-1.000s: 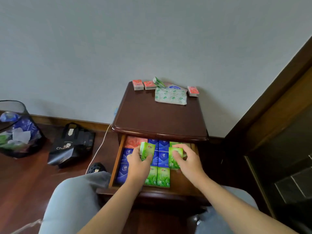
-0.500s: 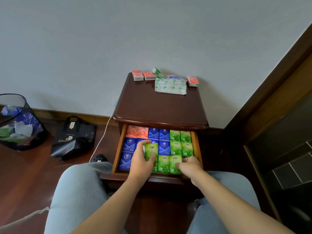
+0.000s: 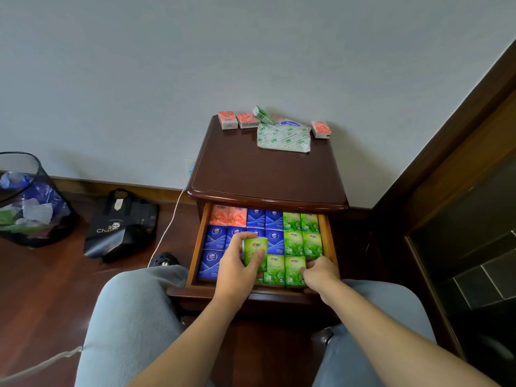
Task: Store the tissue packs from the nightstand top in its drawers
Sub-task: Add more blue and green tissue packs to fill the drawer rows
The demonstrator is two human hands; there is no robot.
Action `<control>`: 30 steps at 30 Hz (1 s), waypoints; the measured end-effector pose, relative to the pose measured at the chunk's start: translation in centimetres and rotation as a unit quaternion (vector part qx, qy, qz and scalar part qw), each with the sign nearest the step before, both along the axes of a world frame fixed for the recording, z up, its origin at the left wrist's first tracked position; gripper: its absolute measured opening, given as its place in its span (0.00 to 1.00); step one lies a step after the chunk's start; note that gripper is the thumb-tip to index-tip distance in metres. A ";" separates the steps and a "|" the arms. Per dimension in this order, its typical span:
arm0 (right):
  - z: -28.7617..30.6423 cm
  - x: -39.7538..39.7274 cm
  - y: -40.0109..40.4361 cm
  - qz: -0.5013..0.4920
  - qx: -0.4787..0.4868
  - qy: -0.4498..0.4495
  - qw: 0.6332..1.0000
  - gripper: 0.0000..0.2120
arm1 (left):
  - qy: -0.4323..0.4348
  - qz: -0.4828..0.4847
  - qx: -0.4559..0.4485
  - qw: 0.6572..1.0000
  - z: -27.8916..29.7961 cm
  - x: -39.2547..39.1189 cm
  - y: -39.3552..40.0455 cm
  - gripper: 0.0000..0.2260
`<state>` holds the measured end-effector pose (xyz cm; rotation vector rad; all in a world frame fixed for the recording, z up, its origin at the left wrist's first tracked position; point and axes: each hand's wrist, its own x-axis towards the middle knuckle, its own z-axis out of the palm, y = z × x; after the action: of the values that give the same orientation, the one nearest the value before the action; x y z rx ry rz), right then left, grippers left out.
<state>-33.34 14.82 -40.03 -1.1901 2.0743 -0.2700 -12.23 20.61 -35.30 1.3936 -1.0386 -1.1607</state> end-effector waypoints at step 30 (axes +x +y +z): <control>9.2 -1.6 2.8 0.312 -0.244 -0.120 0.910 0.46 | 0.336 -0.149 0.239 0.899 4.0 -4.6 -3.2 0.19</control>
<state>-34.96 17.66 -30.80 -1.9374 1.3499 -0.6108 -16.86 17.44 -31.35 1.0523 -0.4808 -2.0452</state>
